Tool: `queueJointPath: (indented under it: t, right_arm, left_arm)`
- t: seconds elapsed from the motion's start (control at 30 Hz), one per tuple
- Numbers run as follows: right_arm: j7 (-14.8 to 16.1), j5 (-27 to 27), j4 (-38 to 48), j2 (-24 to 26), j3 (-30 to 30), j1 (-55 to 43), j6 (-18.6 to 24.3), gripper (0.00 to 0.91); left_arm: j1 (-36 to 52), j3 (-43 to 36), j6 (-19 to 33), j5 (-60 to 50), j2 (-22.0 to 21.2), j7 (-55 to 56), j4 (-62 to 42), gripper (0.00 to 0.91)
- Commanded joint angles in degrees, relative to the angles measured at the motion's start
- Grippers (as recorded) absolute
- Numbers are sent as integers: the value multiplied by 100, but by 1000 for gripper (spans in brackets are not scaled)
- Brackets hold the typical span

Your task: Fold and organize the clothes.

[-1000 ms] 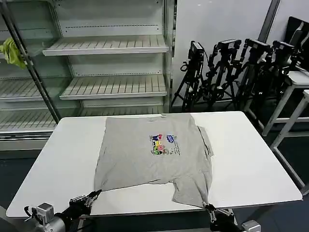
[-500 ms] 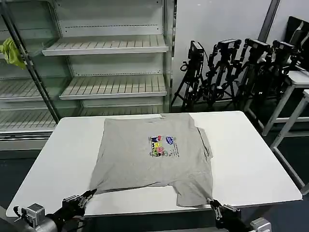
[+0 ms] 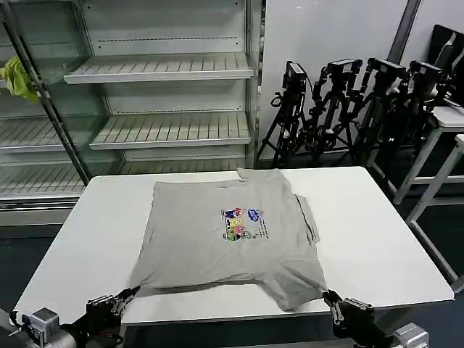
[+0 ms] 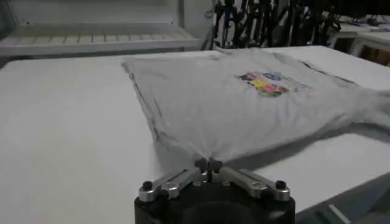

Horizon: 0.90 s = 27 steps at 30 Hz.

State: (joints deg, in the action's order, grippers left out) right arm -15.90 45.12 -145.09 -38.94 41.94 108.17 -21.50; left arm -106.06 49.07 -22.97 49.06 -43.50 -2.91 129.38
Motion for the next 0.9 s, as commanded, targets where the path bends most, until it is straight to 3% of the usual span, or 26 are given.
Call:
queueJointPath:
  t: [0.03,0.27,0.73,0.9]
  right_arm:
    - [-23,-19,466,10,-665,-1505,72,0]
    - [-43,36,1178,338,-1520,-2638,97,0]
    - [270,138,2430,1232,-2985,-4404,421,0]
    - [307,193,2712,1273,-3530,-5211,469,0]
  left_arm:
    - [685,-75,29,44,6,2,-125,40]
    - [1322,-317,119,95,63,-73,-552,40]
    - [2570,-1556,198,63,438,-97,-1538,40]
    - [2935,-1840,192,72,573,-108,-1712,40]
